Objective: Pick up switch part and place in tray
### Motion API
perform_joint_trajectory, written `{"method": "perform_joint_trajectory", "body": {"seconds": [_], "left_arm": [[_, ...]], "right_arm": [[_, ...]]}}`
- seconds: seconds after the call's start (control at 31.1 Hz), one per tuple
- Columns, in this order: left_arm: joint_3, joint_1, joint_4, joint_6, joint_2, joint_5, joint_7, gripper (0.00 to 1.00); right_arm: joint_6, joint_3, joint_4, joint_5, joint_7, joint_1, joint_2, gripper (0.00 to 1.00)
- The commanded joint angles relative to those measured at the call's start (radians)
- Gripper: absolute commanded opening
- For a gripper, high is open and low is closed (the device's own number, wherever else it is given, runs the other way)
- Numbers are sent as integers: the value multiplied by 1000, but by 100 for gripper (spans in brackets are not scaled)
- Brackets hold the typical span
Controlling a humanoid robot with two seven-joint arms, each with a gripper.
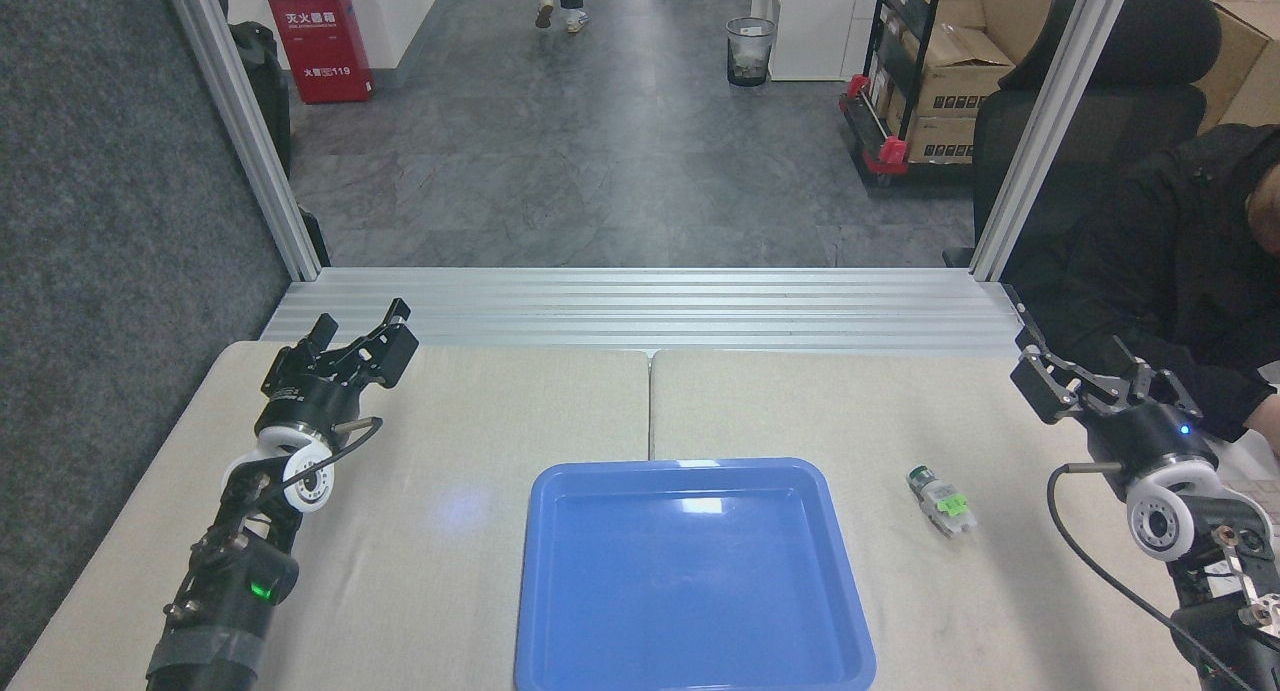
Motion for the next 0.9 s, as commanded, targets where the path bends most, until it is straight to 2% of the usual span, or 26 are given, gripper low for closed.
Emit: {"method": "perform_joint_trajectory", "body": {"seconds": [0.0,0.87], "left_arm": [[-25,1,1,0,0,-4,2,100],[-23,1,0,0,0,-1,1,100]], "right_arm": [[-1,-29,-21,1,0,-4,-13,98],[-12,-15,-15,-4,7,26,7,98]]}}
